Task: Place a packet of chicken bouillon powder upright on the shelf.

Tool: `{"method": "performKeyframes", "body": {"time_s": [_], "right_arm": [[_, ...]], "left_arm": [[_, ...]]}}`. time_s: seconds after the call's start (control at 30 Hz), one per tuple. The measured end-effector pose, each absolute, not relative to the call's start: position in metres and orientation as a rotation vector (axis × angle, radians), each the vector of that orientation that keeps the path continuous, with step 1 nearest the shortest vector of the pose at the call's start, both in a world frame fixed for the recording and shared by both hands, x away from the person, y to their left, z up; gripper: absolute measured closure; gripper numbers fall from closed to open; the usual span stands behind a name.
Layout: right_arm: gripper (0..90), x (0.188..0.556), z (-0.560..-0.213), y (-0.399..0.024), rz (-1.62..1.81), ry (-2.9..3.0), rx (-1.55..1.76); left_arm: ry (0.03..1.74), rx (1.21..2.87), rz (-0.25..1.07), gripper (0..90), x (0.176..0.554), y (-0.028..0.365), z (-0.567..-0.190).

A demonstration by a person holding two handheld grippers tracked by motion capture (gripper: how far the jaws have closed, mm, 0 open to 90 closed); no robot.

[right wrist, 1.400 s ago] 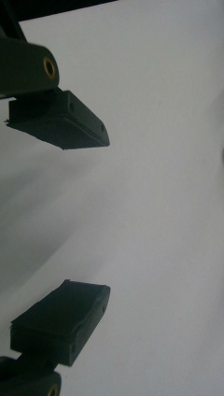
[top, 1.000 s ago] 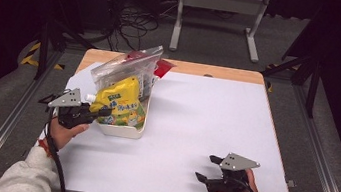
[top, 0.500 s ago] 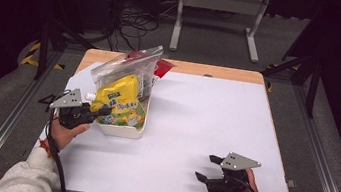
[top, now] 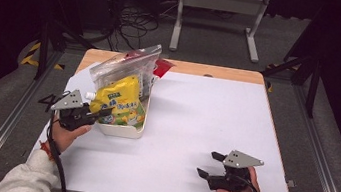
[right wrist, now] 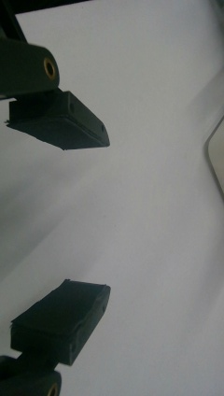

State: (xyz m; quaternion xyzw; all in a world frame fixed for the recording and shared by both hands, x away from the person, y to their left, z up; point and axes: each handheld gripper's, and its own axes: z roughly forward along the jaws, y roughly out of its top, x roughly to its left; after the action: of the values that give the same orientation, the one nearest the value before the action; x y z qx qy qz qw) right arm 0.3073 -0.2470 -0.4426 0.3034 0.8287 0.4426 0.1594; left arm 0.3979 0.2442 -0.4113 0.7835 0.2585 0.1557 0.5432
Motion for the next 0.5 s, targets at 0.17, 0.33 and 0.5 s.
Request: {"method": "performKeyframes", "body": {"time_s": [0.17, 0.33, 0.5], "right_arm": [[23.1, 0.306, -0.441, -0.249, 1.264, 2.357, 0.864], [23.1, 0.305, -0.440, -0.250, 1.267, 2.354, 0.856], [23.3, 0.305, -0.439, -0.250, 1.269, 2.358, 0.855]], "left_arm": [[0.662, 1.842, 0.422, 75.5, 0.392, 0.245, -0.406], [0.659, 1.816, 0.453, 72.0, 0.385, 0.247, -0.401], [0.683, 1.812, 0.503, 69.7, 0.379, 0.247, -0.398]]}}
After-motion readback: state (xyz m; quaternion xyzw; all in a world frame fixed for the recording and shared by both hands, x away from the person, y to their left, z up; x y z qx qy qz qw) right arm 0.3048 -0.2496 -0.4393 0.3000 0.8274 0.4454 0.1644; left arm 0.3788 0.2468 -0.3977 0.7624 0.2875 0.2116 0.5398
